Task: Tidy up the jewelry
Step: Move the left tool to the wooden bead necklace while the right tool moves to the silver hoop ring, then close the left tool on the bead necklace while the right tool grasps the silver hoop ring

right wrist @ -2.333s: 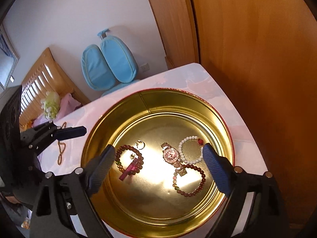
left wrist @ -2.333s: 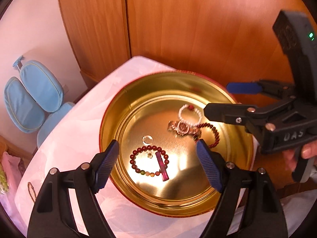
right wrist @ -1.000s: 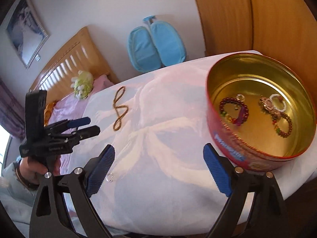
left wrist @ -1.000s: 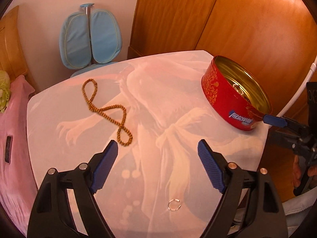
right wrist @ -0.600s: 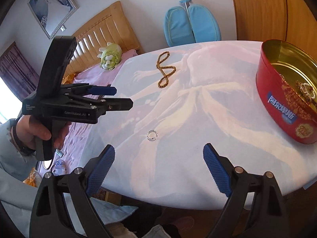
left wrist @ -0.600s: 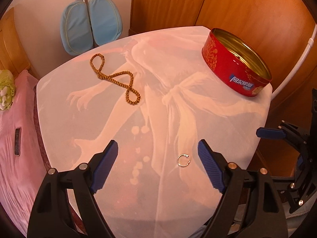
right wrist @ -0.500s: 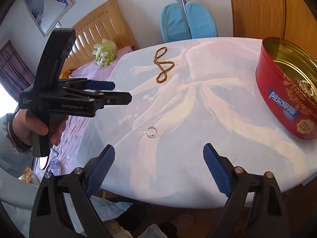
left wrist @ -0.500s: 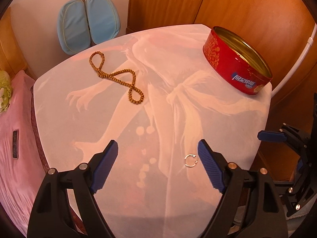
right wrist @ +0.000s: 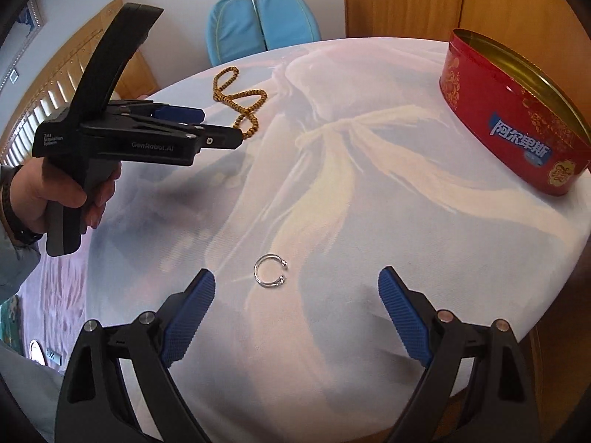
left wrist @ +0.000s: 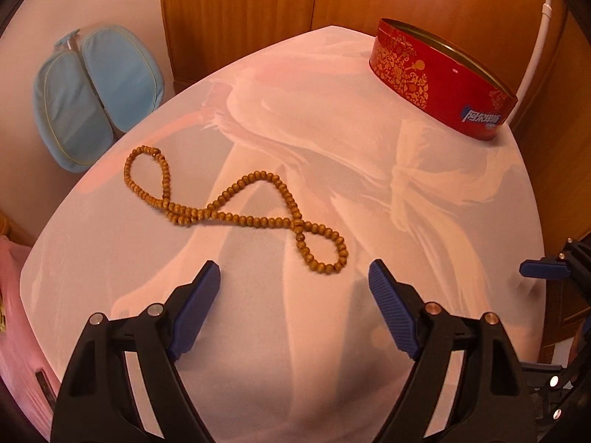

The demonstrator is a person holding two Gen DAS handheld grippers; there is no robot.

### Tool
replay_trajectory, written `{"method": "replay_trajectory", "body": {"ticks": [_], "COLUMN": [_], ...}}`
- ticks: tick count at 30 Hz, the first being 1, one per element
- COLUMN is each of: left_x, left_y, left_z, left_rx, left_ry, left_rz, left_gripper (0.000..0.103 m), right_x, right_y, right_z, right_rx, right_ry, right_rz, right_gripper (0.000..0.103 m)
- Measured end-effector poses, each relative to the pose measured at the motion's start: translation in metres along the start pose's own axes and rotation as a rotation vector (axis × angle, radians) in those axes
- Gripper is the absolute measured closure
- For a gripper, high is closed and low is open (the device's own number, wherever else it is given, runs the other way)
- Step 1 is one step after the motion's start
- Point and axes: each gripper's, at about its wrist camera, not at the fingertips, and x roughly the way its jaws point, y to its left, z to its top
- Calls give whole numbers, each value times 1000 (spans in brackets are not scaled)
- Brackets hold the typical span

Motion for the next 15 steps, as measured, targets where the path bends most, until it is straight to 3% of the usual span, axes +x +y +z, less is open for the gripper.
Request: {"method": "replay_trajectory", "body": {"ticks": [4, 8, 15], "left_x": [-1, -9, -3], "left_y": [4, 15, 3], "left_z": [-1, -2, 0], "left_rx": [24, -33, 33], "left_ry": [-43, -98, -106], "left_rz": [-13, -19, 57], "left_gripper": [22, 22, 22], "right_x": [7, 5, 9], "right_y": [4, 2, 5], "right_z": [0, -1, -1], "right_rx": [26, 60, 62], "right_ry": [10, -9, -14], "right_rz": [-45, -73, -96], "right_gripper": [18, 21, 28]}}
